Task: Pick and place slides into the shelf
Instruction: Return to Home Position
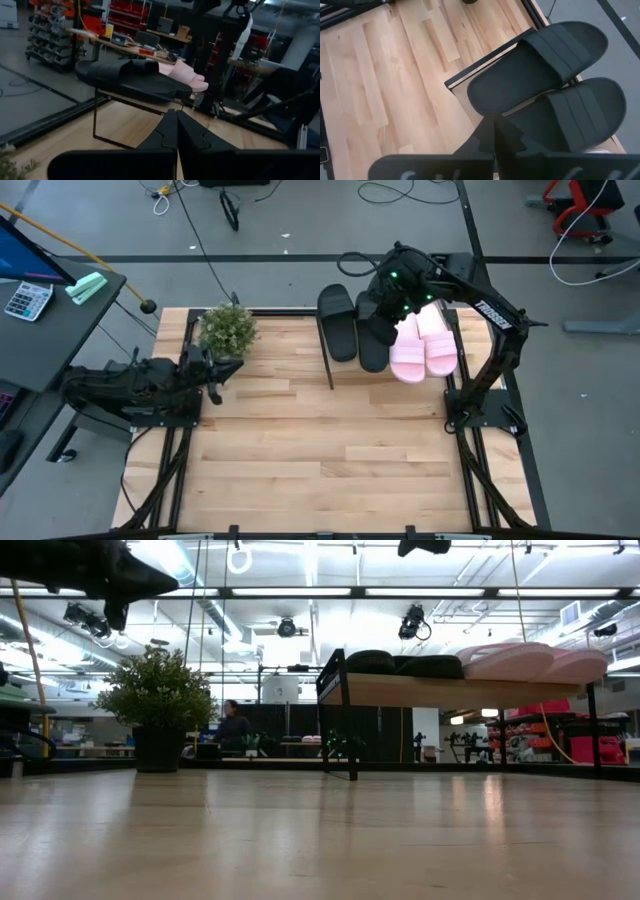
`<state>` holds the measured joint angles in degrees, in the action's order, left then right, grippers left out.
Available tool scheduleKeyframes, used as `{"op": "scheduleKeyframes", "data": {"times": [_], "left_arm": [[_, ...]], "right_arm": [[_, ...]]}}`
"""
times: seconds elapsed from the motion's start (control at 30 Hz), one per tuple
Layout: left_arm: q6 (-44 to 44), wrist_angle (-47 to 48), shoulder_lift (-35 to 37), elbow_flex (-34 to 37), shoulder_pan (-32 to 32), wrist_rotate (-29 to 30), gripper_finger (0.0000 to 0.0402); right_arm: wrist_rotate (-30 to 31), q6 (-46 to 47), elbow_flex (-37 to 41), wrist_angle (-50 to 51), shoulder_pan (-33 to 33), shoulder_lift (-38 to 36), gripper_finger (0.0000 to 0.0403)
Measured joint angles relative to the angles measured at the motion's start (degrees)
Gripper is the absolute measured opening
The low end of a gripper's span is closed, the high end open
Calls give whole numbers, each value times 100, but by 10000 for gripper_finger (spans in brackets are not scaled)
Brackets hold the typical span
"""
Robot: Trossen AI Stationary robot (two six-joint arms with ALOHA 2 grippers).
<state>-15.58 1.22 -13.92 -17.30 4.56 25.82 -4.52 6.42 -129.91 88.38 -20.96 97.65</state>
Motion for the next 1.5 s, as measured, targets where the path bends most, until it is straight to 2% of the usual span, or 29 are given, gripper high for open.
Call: {"op": "scheduleKeyframes", "data": {"times": [0.13,0.57,0.67,0.87,1.03,1.3,1.4,1.5], "left_arm": [[22,61,247,-2,-24,14,1],[90,1227,1394,-1,-26,175,1],[150,982,1365,133,-25,142,1],[197,-750,1367,991,-24,-219,1],[565,-1463,1365,1396,-25,-234,1],[577,-1562,1343,1676,-26,-416,1],[764,-1582,1349,1676,-25,-808,1],[826,-1216,1347,1679,-24,-1182,1]], "right_arm": [[1,-44,0,2,-45,0,0],[-49,-9,0,9,-40,0,0],[-117,30,0,12,-27,0,0],[-144,221,0,31,25,2,0],[-157,302,0,31,63,2,0],[-157,352,0,33,65,2,0],[-157,354,0,33,63,2,0],[-157,354,0,33,63,2,0]]}}
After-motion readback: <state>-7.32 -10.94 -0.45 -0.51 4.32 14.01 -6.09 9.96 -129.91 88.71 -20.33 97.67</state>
